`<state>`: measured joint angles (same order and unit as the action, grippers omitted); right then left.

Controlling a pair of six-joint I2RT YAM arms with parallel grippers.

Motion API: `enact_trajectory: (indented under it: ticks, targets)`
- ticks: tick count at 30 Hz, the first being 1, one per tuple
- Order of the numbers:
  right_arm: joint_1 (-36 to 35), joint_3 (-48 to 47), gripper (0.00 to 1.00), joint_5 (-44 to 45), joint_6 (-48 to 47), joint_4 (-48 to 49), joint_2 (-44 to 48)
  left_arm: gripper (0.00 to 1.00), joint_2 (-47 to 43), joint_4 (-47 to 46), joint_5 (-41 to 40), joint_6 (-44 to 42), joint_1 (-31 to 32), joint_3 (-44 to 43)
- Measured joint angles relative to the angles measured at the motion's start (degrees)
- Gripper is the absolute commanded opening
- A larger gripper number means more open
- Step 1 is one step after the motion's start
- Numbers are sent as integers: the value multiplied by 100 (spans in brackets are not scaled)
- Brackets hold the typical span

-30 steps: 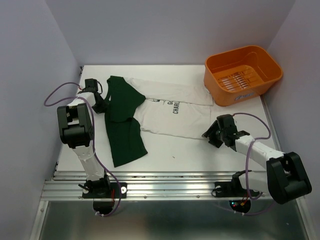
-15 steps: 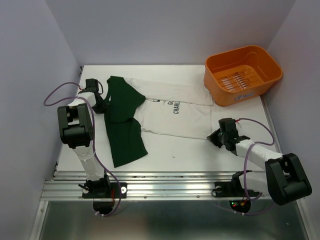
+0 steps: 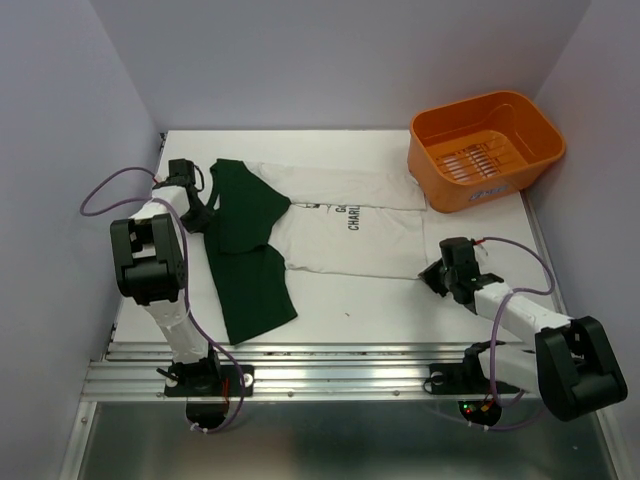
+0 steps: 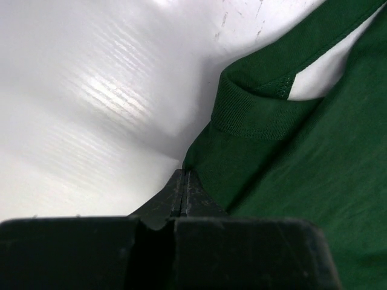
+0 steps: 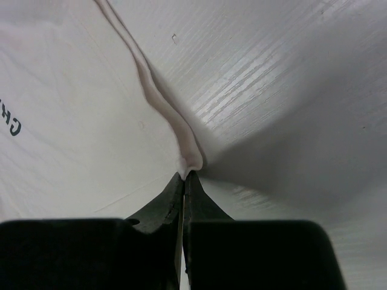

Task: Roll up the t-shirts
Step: Fold the T-shirt at the center of the board.

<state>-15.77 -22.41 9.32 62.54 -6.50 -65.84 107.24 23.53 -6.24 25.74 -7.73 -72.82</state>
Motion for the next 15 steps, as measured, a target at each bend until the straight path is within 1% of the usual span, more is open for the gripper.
enact_trajectory:
  ticks: [8,15]
  targets:
    - [0,0,1,138,-129,-79,48,0,-81,164,-101,-2,-42,-7]
    - [0,-4,1,188,-195,-76,-31,0,304,315,-186,-31,-52,-376]
